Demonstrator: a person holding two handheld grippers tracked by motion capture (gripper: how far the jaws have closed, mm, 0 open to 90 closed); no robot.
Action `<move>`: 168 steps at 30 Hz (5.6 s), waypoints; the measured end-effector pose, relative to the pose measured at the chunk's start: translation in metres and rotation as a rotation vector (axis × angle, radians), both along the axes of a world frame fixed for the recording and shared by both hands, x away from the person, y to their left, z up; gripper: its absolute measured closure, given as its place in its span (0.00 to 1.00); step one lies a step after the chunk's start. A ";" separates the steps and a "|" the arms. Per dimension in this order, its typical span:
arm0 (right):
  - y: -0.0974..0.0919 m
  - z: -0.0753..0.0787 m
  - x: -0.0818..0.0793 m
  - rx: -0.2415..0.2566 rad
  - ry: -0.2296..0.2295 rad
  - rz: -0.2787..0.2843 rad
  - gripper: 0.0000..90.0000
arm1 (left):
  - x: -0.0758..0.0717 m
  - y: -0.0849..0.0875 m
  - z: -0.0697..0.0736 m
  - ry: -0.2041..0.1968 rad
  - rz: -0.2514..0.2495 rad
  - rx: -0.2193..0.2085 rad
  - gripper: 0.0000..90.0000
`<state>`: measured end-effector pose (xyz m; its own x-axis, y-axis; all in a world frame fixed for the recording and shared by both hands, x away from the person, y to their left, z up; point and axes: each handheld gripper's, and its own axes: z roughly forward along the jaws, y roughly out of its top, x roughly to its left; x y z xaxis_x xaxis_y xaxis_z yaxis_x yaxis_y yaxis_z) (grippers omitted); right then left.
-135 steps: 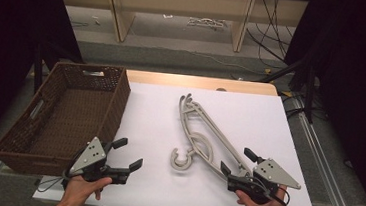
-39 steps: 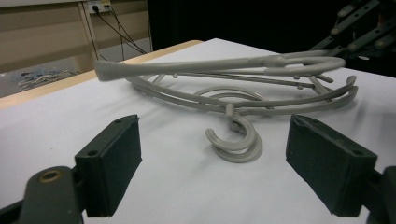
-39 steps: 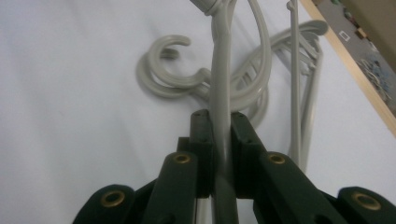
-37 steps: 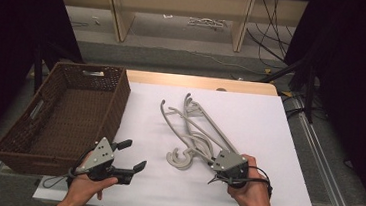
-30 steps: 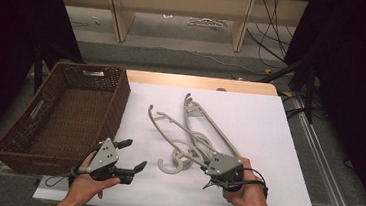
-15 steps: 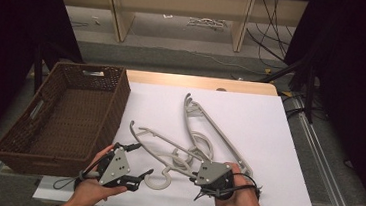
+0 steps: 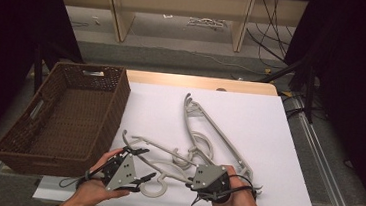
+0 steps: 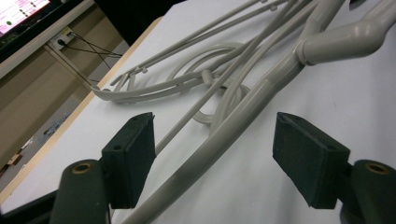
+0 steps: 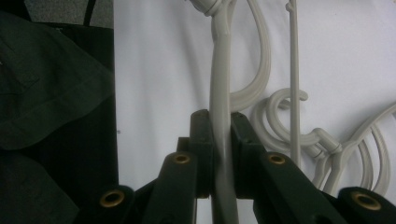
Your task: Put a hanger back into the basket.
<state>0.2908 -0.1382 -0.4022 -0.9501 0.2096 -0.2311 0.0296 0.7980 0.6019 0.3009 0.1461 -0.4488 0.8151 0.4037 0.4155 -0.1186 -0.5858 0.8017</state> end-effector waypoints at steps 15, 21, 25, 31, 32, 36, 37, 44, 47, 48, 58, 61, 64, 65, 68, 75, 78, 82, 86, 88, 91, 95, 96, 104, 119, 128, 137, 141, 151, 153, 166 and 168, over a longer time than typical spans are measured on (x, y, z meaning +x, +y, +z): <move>0.003 -0.003 -0.001 0.001 0.002 0.046 0.91 | 0.000 -0.009 0.000 -0.020 -0.117 0.145 0.73; 0.000 -0.002 0.002 0.018 -0.026 0.061 0.88 | -0.007 -0.014 0.009 -0.105 -0.167 0.267 0.81; -0.007 0.000 0.007 0.042 -0.051 0.010 0.82 | -0.011 -0.017 0.015 -0.123 -0.197 0.303 0.87; -0.011 0.005 0.010 0.118 -0.063 -0.098 0.62 | -0.009 -0.016 0.027 -0.140 -0.209 0.363 0.88; -0.013 0.006 0.011 0.141 -0.065 -0.123 0.57 | -0.008 -0.017 0.028 -0.114 -0.210 0.318 0.88; -0.018 0.013 0.015 0.250 -0.080 -0.203 0.45 | -0.002 -0.019 0.038 -0.117 -0.243 0.330 0.88; -0.023 0.017 0.016 0.334 -0.080 -0.243 0.41 | -0.004 -0.015 0.041 -0.107 -0.154 0.340 0.88; -0.034 0.029 0.016 0.470 -0.122 -0.317 0.37 | 0.009 -0.015 0.044 0.041 -0.059 0.155 0.88; -0.034 0.027 0.016 0.480 -0.120 -0.332 0.36 | 0.022 -0.015 0.046 0.105 -0.010 0.093 0.88; -0.035 0.026 0.016 0.477 -0.119 -0.333 0.36 | 0.022 -0.015 0.046 0.105 -0.010 0.093 0.88; -0.039 0.006 0.021 0.462 -0.077 -0.383 0.30 | 0.049 -0.007 0.064 0.188 0.068 -0.035 0.88; -0.041 -0.002 0.022 0.462 -0.070 -0.404 0.30 | 0.059 -0.004 0.071 0.229 0.073 -0.097 0.88; -0.042 -0.006 0.023 0.458 -0.067 -0.408 0.30 | 0.063 -0.003 0.075 0.229 0.075 -0.107 0.88; -0.042 -0.007 0.023 0.456 -0.056 -0.414 0.30 | 0.065 -0.002 0.077 0.245 0.087 -0.125 0.88; -0.042 -0.011 0.024 0.436 -0.039 -0.412 0.30 | 0.069 0.000 0.084 0.264 0.091 -0.158 0.88; -0.046 -0.017 0.026 0.433 -0.030 -0.419 0.29 | 0.075 0.003 0.110 0.309 0.100 -0.192 0.88; -0.047 -0.018 0.027 0.429 -0.026 -0.421 0.29 | 0.077 0.005 0.124 0.334 0.092 -0.230 0.88; -0.046 -0.020 0.027 0.439 -0.027 -0.418 0.30 | 0.080 0.010 0.141 0.334 0.088 -0.260 0.88; -0.047 -0.021 0.027 0.425 -0.014 -0.417 0.30 | 0.083 0.025 0.156 0.312 0.119 -0.260 0.88; -0.047 -0.021 0.027 0.423 -0.014 -0.414 0.29 | 0.086 0.035 0.162 0.292 0.144 -0.247 0.88; -0.047 -0.022 0.028 0.423 -0.015 -0.417 0.29 | 0.091 0.065 0.169 0.255 0.226 -0.249 0.88; -0.048 -0.023 0.028 0.418 -0.013 -0.422 0.29 | 0.097 0.097 0.168 0.231 0.311 -0.214 0.88; -0.047 -0.024 0.029 0.420 -0.014 -0.420 0.29 | 0.097 0.097 0.168 0.231 0.311 -0.214 0.88; -0.046 -0.026 0.029 0.414 -0.005 -0.422 0.29 | 0.109 0.158 0.154 0.189 0.429 -0.225 0.88; -0.045 -0.029 0.030 0.394 0.001 -0.420 0.29 | 0.107 0.210 0.132 0.136 0.515 -0.176 0.88; -0.045 -0.030 0.030 0.384 0.006 -0.421 0.29 | 0.109 0.237 0.120 0.125 0.572 -0.147 0.88; -0.044 -0.031 0.029 0.379 0.007 -0.421 0.29 | 0.106 0.252 0.104 0.156 0.590 -0.138 0.88; -0.044 -0.031 0.030 0.381 0.006 -0.420 0.29 | 0.104 0.256 0.101 0.158 0.578 -0.146 0.88; -0.043 -0.033 0.030 0.373 0.012 -0.415 0.29 | 0.115 0.258 0.087 0.238 0.605 -0.005 0.88; -0.043 -0.033 0.030 0.369 0.012 -0.411 0.29 | 0.122 0.254 0.078 0.269 0.596 0.067 0.88; -0.044 -0.033 0.030 0.367 0.013 -0.416 0.29 | 0.140 0.261 0.036 0.410 0.705 0.117 0.88; -0.043 -0.033 0.030 0.372 0.016 -0.414 0.29 | 0.142 0.267 0.030 0.421 0.732 0.112 0.89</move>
<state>0.3212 -0.1817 -0.4350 -0.7741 0.6305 -0.0568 0.3067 0.4519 0.8377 0.4428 0.4132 -0.4185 0.4599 0.8638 0.2058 0.6160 -0.4773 0.6266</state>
